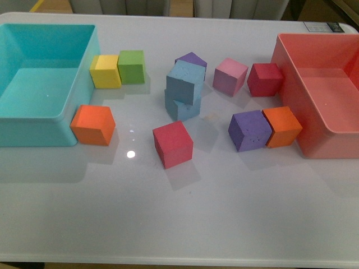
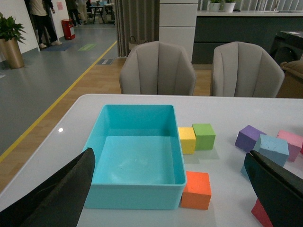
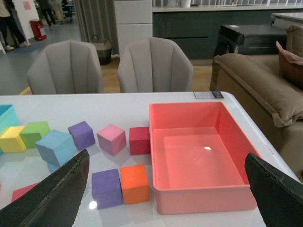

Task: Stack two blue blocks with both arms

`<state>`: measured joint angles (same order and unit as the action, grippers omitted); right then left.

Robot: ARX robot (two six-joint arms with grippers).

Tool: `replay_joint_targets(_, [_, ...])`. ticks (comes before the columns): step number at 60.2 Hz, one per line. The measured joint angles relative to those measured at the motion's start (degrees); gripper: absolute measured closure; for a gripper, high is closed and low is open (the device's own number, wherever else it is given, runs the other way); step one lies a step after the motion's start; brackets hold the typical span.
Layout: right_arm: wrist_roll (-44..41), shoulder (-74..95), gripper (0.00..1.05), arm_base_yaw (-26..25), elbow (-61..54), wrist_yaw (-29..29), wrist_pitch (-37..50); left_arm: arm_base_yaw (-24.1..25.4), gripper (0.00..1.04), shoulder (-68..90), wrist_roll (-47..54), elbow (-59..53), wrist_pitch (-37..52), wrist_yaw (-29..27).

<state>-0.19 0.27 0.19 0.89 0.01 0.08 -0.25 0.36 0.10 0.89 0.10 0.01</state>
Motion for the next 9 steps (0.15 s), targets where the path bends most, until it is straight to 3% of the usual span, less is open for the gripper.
replay_joint_targets(9, [0.0,0.0,0.09,0.0,0.0,0.0,0.0,0.0,0.09,0.0,0.0,0.0,0.0,0.0])
